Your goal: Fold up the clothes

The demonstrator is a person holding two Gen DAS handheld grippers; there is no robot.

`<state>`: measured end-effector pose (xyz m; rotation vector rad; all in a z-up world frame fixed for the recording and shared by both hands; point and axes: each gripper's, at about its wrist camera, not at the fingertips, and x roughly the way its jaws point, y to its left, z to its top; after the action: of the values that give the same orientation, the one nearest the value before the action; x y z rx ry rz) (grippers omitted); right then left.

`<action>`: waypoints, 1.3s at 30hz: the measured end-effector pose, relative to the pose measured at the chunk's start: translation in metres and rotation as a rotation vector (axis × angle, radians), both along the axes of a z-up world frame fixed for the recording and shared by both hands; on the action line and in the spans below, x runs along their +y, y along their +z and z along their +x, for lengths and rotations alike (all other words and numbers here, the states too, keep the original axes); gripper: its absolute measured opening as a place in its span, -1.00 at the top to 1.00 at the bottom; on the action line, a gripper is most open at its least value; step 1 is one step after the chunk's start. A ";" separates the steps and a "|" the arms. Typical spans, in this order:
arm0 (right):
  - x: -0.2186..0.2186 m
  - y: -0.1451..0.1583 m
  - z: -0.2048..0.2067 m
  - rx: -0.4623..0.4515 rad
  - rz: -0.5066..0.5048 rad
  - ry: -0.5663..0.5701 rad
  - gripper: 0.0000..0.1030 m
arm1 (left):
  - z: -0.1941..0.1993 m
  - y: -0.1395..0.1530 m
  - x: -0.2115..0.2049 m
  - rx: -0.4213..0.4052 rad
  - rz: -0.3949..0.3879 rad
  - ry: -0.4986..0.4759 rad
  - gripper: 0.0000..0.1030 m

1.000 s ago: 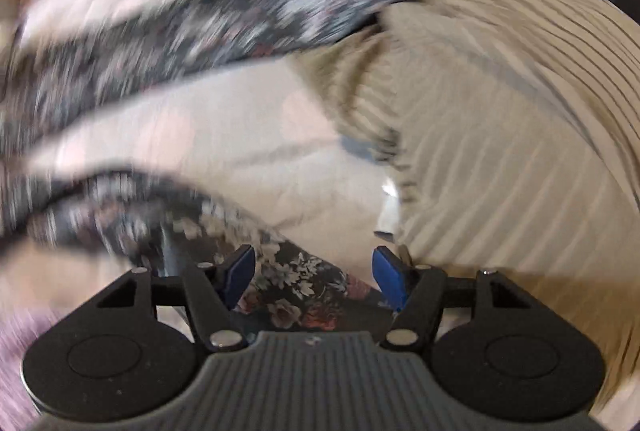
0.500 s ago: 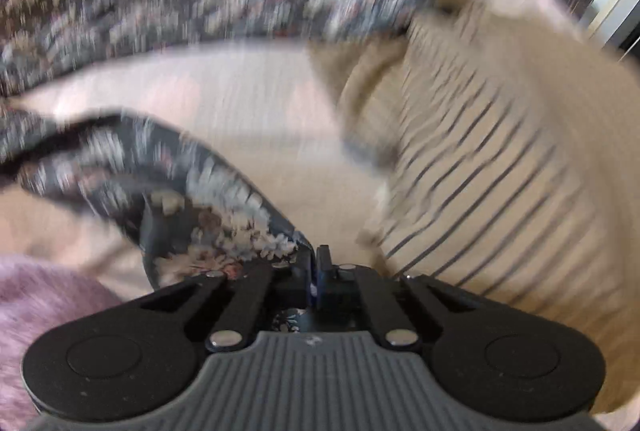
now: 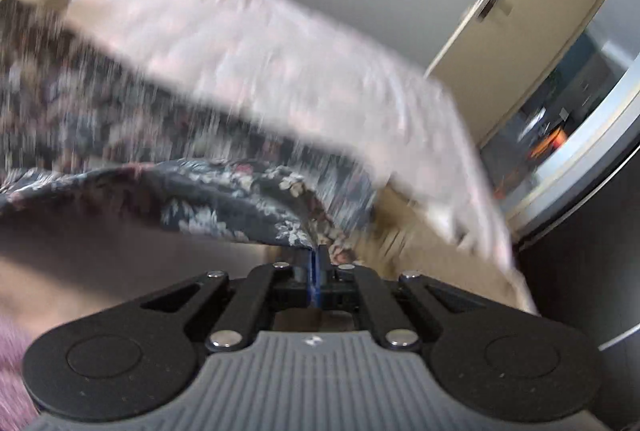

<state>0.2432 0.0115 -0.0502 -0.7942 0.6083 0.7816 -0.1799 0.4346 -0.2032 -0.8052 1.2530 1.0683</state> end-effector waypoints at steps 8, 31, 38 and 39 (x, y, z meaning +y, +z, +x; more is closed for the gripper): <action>-0.052 -0.104 -0.005 0.321 -0.084 -0.152 0.96 | 0.000 -0.002 0.002 0.007 -0.001 -0.007 0.58; -0.062 -0.076 0.030 0.273 0.099 -0.393 0.57 | -0.009 0.003 -0.001 -0.015 0.027 -0.020 0.64; -0.073 -0.043 0.025 0.219 0.210 -0.397 0.72 | -0.022 0.027 -0.003 -0.083 0.091 -0.030 0.94; -0.075 -0.033 0.027 0.212 0.237 -0.398 0.72 | -0.024 0.032 -0.004 -0.087 0.101 -0.046 0.95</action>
<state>0.2699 -0.0640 -0.0837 -0.3574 0.8165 0.5588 -0.2035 0.4307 -0.1715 -0.7349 1.1308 1.0399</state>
